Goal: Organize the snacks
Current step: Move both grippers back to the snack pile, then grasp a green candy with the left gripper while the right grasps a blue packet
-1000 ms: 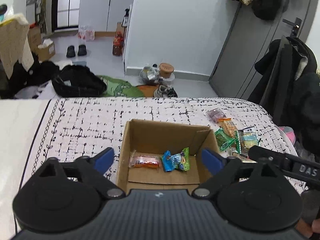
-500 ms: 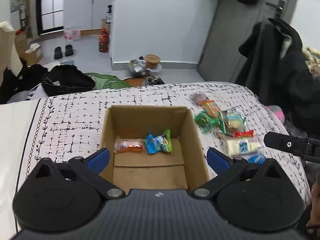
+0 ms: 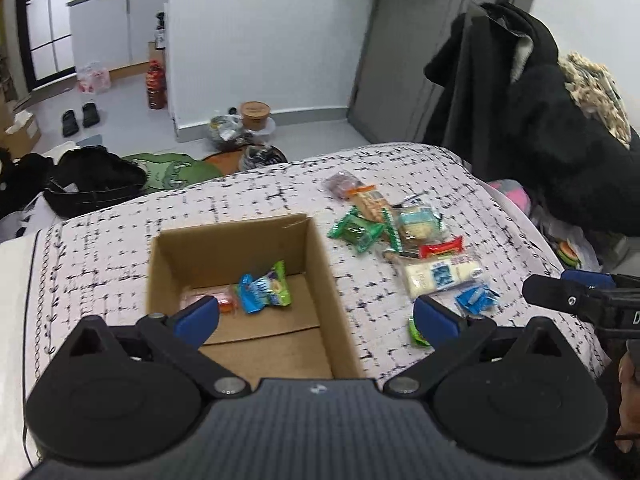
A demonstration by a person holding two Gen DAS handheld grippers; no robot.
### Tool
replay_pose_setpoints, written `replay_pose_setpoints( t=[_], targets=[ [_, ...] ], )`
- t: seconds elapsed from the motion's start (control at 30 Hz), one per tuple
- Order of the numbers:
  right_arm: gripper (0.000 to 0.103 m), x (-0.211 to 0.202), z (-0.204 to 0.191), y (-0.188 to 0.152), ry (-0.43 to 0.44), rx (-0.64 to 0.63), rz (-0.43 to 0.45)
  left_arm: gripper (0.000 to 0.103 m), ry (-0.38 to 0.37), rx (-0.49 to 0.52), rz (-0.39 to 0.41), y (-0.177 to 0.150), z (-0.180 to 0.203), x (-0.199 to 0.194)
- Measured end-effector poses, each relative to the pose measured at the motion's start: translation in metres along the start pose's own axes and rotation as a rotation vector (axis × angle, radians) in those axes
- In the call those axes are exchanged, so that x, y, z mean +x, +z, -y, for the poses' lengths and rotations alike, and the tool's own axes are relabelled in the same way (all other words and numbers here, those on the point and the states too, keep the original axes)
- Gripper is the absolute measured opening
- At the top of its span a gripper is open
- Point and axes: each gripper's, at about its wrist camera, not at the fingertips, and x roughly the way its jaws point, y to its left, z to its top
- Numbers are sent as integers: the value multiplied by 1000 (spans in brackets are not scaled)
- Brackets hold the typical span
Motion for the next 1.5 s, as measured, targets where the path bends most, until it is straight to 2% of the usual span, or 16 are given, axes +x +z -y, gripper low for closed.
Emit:
replay_pose_setpoints(
  t=[0.23,0.47,0.6,0.83,1.07,1.33,1.5],
  targets=[
    [103,0,20,2,-52,29,-24,103,-16,25,-43,11,27,10],
    [103,1,41,2,-88,54,-35,102,-53,52,-123,6,55,30],
    [103,5,49,-2,-80,66,-49,101,-42,80,-122,4,66,37],
    [102,13,64,-6,-99,90,-74,101,-76,58,-144,4,77,54],
    [92,22,83,-11,-143,112,-102,100,-90,71,-177,0,91,78],
    [93,33,96,-14,-132,119,-130,99,-111,78,-214,-5,104,102],
    [94,44,105,-18,-131,100,-108,99,-119,59,-235,-9,105,116]
  ],
)
